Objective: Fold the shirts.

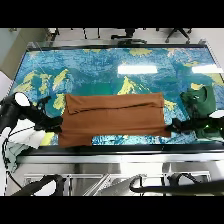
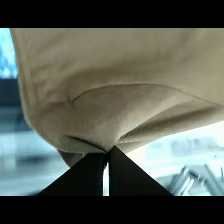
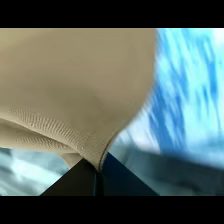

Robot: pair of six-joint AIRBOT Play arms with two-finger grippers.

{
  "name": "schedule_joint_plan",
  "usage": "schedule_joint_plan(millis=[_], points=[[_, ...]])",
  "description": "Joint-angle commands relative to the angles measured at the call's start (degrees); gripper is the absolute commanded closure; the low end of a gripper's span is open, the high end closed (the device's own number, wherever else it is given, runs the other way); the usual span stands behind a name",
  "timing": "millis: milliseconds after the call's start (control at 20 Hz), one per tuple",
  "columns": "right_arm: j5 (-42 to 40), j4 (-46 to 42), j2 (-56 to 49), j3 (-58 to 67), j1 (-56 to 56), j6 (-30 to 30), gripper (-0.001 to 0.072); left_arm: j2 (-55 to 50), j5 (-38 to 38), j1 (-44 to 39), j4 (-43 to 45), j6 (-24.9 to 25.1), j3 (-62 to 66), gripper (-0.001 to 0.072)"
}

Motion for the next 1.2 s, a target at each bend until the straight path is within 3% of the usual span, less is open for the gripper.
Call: schedule_joint_plan(millis=[0, 250, 400, 650, 700, 750, 800, 850, 950, 1000, 1150], points=[[-4.2, 13.9, -4.0, 7.9, -0.1, -7.1, 0.0691, -4.7, 3.4, -1.3, -6.4, 0.0, 10.8, 0.068], [-7.6, 25.1, -19.1, 21.7, 1.9, -16.3, 0.069, -19.7, 10.5, -4.4, -7.4, 0.5, 30.2, 0.0679], [-11.1, 25.7, -28.6, 27.1, 5.3, -20.8, 0.069, -30.6, 13.5, -6.0, -7.4, 0.5, 37.8, 0.0679], [-15.6, 24.9, -37.8, 33.5, 6.5, -22.1, 0.0676, -44.2, 15.6, -6.5, -7.4, 0.5, 48.6, 0.0674], [-16.1, 22.0, -37.9, 34.9, 6.2, -22.1, 0.0585, -46.0, 14.0, -6.5, -7.4, 0.5, 51.0, 0.0672], [-16.2, 17.4, -37.9, 36.9, 5.8, -21.8, 0.0499, -47.2, 12.3, -6.5, -7.3, 0.5, 52.7, 0.0495], [-16.2, 12.7, -37.9, 38.8, 5.2, -20.8, 0.0422, -48.0, 10.6, -6.5, -7.3, 0.4, 54.5, 0.0072], [-16.3, 8.2, -37.9, 40.6, 4.9, -18.5, 0.0299, -48.2, 9.9, -6.5, -7.4, -0.1, 55.8, 0.0003], [-16.2, 4.1, -37.9, 42.1, 4.7, -15.5, 0.0137, -47.5, 9.1, -6.5, -7.4, -0.1, 57.1, 0.0003], [-16.0, 3.8, -37.9, 42.1, 4.7, -15.6, 0.0105, -46.4, 9.6, -6.5, -7.4, -0.1, 56.5, 0.0003], [-14.3, 4.0, -38.5, 42.1, 5.1, -14.8, 0.0111, -42.6, 11.9, -6.5, -7.5, -0.1, 53.6, 0.0003]])
